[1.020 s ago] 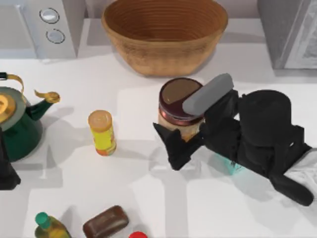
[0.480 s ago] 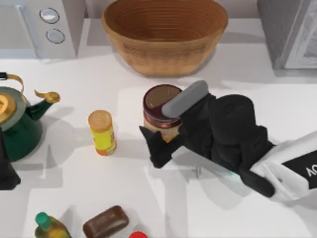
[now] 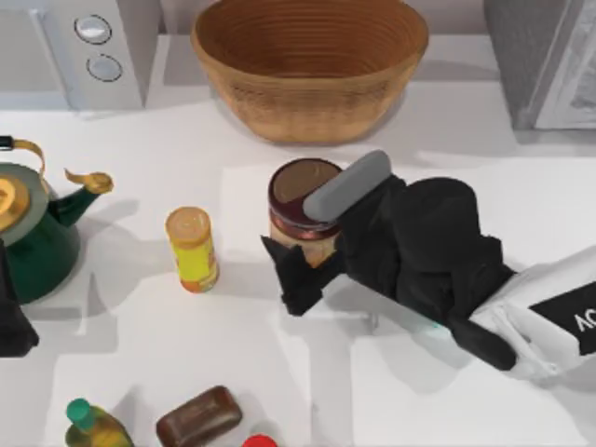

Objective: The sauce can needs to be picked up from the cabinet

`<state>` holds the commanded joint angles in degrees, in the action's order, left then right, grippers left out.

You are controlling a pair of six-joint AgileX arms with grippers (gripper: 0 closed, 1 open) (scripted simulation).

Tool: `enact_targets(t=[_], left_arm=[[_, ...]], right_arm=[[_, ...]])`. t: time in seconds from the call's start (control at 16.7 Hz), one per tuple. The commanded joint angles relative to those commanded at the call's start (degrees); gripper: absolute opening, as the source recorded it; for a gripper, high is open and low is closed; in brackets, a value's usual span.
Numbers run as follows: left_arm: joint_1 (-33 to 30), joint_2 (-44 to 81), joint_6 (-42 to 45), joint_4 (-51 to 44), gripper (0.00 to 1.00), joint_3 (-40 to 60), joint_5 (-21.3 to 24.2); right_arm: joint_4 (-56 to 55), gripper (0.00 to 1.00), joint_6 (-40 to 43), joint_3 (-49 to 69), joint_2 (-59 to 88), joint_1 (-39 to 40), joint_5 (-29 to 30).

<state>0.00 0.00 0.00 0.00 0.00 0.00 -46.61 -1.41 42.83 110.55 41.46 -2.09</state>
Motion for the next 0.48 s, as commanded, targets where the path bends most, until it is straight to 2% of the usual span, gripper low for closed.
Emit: enact_targets(t=[0.42,0.48], left_arm=[[0.00,0.00,0.00,0.00,1.00,0.00,0.00],[0.00,0.00,0.00,0.00,1.00,0.00,0.00]], right_arm=[[0.00,0.98,0.00,0.00,0.00,0.00,0.00],[0.00,1.00,0.00,0.00,0.00,0.00,0.00]])
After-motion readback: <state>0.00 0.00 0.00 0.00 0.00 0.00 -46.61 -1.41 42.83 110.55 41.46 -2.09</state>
